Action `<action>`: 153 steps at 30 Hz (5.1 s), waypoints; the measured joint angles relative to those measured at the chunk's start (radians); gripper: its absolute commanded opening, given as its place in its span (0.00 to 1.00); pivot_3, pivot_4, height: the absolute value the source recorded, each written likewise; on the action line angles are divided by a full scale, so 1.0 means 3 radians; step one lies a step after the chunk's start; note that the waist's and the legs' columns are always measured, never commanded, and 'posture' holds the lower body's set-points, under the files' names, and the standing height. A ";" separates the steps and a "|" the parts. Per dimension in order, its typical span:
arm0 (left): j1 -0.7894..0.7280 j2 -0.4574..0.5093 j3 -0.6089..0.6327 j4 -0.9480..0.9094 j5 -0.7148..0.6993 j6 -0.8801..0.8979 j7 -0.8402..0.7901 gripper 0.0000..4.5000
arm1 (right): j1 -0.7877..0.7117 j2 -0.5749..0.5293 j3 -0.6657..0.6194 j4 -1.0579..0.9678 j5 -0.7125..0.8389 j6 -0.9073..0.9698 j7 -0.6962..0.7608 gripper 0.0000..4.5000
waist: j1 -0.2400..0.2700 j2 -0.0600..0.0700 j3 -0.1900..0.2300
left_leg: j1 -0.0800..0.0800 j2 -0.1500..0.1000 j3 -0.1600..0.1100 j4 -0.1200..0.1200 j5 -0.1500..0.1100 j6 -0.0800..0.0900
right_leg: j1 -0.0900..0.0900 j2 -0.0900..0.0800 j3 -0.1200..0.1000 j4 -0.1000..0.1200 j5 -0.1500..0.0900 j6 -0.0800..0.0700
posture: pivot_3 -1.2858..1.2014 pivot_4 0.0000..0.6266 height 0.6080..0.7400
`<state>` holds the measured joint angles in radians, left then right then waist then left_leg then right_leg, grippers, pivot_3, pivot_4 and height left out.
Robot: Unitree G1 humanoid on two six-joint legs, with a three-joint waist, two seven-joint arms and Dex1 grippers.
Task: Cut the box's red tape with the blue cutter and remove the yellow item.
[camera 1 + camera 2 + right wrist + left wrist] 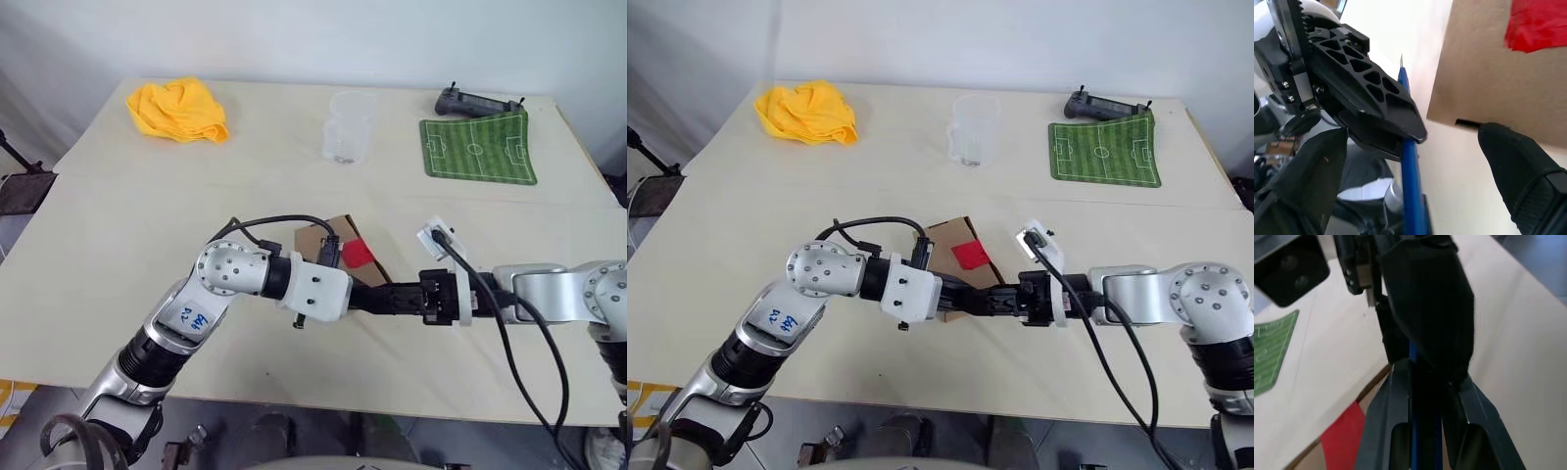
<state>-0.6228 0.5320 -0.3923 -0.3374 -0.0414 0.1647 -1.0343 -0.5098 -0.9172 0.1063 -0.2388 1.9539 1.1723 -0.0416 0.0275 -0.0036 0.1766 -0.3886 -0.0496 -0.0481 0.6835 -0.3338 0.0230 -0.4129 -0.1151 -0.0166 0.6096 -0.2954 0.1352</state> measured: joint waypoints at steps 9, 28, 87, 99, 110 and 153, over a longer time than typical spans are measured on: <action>0.0000 -0.0030 0.0010 0.0009 0.0034 0.0001 0.0000 0.10 | 0.0192 0.0108 -0.0246 -0.0115 0.0008 -0.0055 -0.0245 0.99 | 0.0000 0.0000 0.0000 | 0.0000 -0.0001 -0.0001 0.0000 0.0000 0.0001 | 0.0001 0.0000 0.0000 0.0001 0.0000 0.0000 | 0.52 0.24 1.00; -0.0001 -0.0100 0.0002 0.0008 0.0034 -0.0013 0.0021 0.10 | 0.0451 -0.0570 -0.0317 -0.0091 0.0008 0.0069 0.0319 0.99 | -0.0002 0.0000 0.0000 | 0.0001 -0.0001 0.0000 0.0000 0.0001 0.0003 | 0.0003 0.0000 0.0000 -0.0002 0.0001 0.0001 | 0.52 0.24 1.00; 0.0333 0.0343 0.0836 -0.0174 -0.1178 0.0531 -0.0346 0.73 | 0.0344 -0.1173 -0.0718 0.0028 0.0000 0.0285 0.1219 0.04 | -0.0009 0.0006 0.0002 | 0.0002 0.0001 -0.0001 -0.0003 0.0001 0.0003 | 0.0002 -0.0001 0.0000 -0.0007 0.0000 0.0001 | 0.52 0.24 1.00; 0.1398 0.1576 0.1835 -0.0040 -0.2250 0.1951 -0.0824 0.73 | 0.0465 -0.0630 -0.1183 0.0123 -0.0205 -0.0363 0.0364 0.04 | -0.0002 0.0011 0.0006 | 0.0005 0.0001 -0.0003 -0.0005 0.0000 0.0000 | 0.0003 -0.0004 0.0003 -0.0015 -0.0001 -0.0003 | 0.52 0.24 1.00; 0.1542 0.0745 0.1103 -0.0085 -0.1414 0.1296 -0.0001 0.73 | 0.0264 0.0464 -0.0142 0.0297 -0.2945 -0.1388 0.1576 0.04 | -0.0009 0.0022 0.0009 | 0.0004 -0.0007 0.0008 -0.0005 0.0001 0.0001 | -0.0007 0.0008 0.0010 0.0005 0.0000 -0.0001 | 0.52 0.24 1.00; 0.0427 -0.0122 0.0721 0.1232 -0.0492 0.0515 0.0411 0.73 | 0.1275 0.0781 -0.1153 -0.0900 -0.3747 -0.0675 0.0982 0.04 | -0.0013 0.0022 0.0009 | 0.0005 -0.0025 0.0010 -0.0003 0.0007 0.0008 | -0.0014 0.0003 -0.0005 0.0034 0.0002 0.0002 | 0.52 0.24 1.00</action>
<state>-0.4946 0.4953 -0.1759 0.0323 -0.1888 0.3193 -0.9111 -0.1272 -0.6828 -0.2395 -0.5089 0.8298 0.9699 0.2530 0.0237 0.0029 0.1792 -0.3870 -0.0572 -0.0453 0.6825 -0.3316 0.0253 -0.4172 -0.1141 -0.0180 0.6198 -0.2947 0.1359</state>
